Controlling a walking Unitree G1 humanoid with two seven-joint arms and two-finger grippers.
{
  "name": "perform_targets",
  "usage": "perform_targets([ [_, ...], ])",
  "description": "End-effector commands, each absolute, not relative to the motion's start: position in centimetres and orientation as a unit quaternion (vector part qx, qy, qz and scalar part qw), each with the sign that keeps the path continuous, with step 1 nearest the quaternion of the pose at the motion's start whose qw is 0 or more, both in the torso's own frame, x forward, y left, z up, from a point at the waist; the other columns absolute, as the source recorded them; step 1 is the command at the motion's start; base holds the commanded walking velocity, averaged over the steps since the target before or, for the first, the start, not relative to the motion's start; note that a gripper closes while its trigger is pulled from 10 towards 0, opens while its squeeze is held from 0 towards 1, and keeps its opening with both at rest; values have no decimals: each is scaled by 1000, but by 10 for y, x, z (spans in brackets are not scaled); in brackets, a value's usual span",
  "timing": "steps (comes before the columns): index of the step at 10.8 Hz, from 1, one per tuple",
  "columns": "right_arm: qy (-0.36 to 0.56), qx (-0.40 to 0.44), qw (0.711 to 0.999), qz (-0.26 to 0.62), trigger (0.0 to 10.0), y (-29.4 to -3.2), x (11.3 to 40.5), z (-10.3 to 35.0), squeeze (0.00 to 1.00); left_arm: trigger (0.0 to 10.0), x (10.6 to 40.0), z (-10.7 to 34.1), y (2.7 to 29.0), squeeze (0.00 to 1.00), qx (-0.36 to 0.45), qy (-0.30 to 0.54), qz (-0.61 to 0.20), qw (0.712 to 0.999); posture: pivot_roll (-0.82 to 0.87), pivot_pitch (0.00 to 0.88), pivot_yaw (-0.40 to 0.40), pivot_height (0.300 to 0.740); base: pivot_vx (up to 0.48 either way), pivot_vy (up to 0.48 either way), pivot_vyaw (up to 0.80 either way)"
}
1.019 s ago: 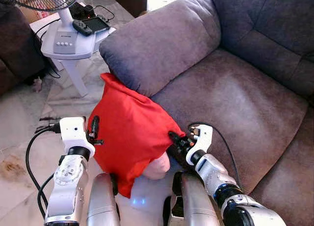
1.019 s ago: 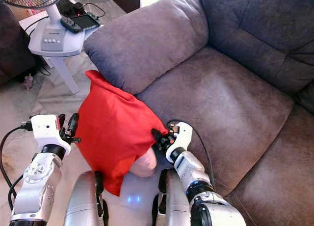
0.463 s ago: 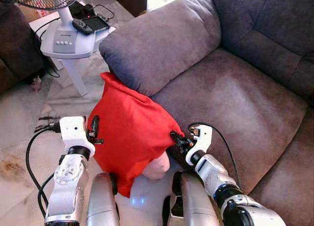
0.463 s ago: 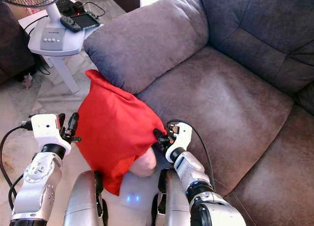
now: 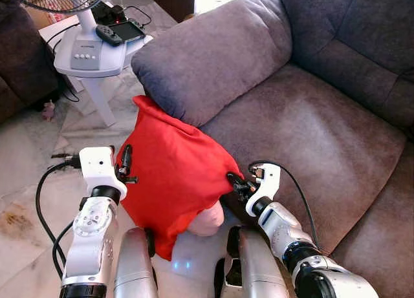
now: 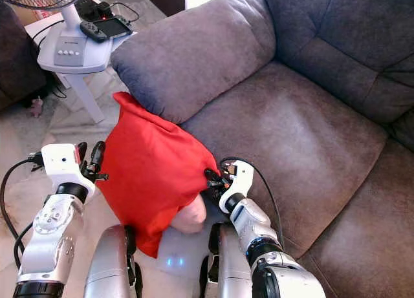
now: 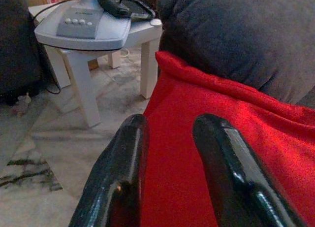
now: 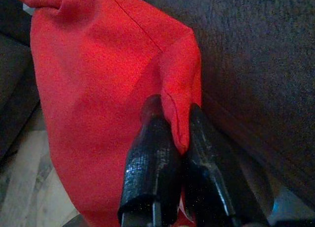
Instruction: Move the pillow to the sofa from floor
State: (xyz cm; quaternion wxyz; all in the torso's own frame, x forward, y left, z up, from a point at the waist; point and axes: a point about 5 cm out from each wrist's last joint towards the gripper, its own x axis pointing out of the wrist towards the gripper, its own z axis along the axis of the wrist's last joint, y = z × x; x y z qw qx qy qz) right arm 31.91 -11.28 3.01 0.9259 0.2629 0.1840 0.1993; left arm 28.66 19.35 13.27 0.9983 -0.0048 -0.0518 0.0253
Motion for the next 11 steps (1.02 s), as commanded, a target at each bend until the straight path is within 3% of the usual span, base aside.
perform_targets([
  [1,190,252,930,190,0,-117,317,27,0,10000,286,128,194,0,-7,-43,27,999,161,240,-115,600,0,0,0],
  [3,175,212,940,201,0,-115,321,32,0,10000,289,124,188,0,-14,-39,18,999,150,214,-106,600,0,0,0],
  [4,166,194,946,201,1412,-115,323,35,0,10000,290,119,182,0,-21,-34,10,999,144,187,-98,600,0,0,0],
  [5,149,182,952,198,10000,-118,324,39,0,10000,291,116,177,0,-24,-31,3,999,139,159,-91,600,0,0,0],
  [11,25,144,980,138,10000,-142,329,67,0,10000,293,113,174,0,-8,-44,-24,999,90,36,-33,600,0,0,0],
])
